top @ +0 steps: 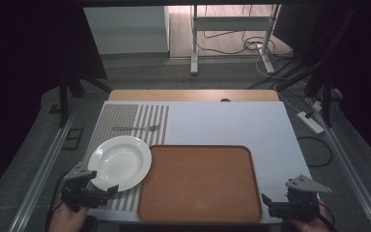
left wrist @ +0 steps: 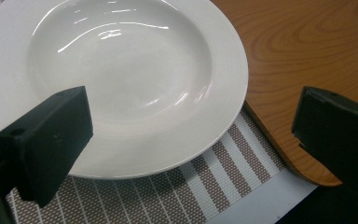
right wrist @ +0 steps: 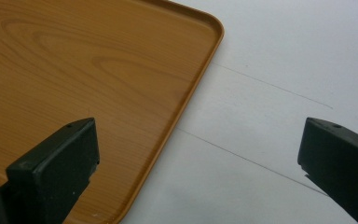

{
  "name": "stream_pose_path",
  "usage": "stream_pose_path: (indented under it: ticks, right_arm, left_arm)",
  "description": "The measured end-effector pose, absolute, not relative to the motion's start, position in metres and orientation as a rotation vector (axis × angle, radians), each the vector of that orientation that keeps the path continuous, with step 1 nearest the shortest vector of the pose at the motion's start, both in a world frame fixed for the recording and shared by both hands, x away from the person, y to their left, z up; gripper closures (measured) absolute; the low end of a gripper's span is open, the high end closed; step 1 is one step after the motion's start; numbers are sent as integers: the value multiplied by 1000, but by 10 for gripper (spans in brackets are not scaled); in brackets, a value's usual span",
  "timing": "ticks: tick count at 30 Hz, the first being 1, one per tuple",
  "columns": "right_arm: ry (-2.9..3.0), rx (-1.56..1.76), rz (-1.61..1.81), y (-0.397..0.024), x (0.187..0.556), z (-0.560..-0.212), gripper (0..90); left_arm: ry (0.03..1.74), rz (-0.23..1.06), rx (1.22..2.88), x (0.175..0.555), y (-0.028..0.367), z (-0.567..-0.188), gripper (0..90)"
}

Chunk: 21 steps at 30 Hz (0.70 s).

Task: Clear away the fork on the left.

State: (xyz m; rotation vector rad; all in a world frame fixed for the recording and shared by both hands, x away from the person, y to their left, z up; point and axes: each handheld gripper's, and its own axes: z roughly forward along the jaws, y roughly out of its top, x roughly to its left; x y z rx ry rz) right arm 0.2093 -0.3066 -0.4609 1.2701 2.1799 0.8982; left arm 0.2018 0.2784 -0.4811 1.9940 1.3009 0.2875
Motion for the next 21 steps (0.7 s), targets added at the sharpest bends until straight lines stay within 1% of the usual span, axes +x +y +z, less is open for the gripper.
stream_pose_path:
  ticks: [2,16,21]
  right_arm:
    - [2181,1267,896,-306,209,-461,0]
    - [2184,1265,895,-306,209,-461,0]
    - [2184,1263,896,-306,209,-461,0]
  left_arm:
    - [1292,296,2022,205,278,-482,0]
    - [1281,286,2028,222,278,-482,0]
    - [1276,309,2057,231,275,-479,0]
